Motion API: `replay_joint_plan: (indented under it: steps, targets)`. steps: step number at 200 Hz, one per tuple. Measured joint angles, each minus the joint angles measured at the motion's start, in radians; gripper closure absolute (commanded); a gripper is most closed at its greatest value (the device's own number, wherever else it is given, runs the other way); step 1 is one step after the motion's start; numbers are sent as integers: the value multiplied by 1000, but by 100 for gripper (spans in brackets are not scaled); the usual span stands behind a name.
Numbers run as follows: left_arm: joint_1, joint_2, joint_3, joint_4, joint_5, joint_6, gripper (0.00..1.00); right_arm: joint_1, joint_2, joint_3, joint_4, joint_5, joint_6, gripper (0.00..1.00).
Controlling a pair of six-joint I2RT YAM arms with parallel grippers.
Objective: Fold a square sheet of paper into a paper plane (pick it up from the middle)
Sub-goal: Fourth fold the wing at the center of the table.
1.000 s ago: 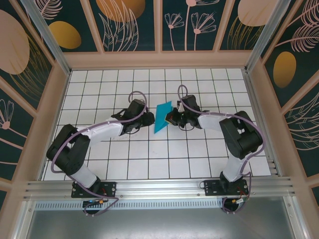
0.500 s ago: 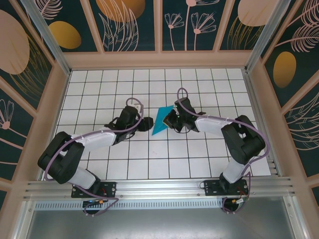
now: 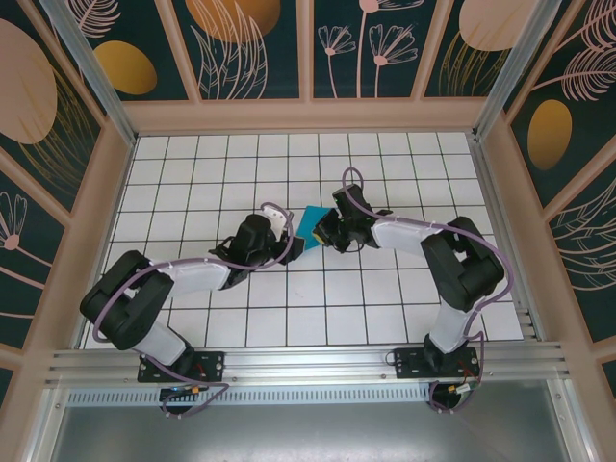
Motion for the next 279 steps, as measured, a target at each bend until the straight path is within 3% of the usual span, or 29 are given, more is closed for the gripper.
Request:
replay_joint_plan:
  steps: [83, 112, 171, 245, 279]
  targets:
    - [-6, 66, -29, 82, 24, 238, 42, 2, 3, 42, -50, -25, 42, 100]
    - [-8, 110, -22, 92, 44, 281, 52, 2, 7, 46, -58, -34, 45, 100]
    - [-8, 124, -22, 175, 45, 294, 65, 2, 31, 53, -68, -65, 44, 100]
    - [-8, 154, -22, 200, 51, 301, 65, 2, 35, 66, -68, -102, 42, 100]
    - [-8, 172, -21, 206, 57, 301, 60, 2, 35, 67, -69, -105, 42, 100]
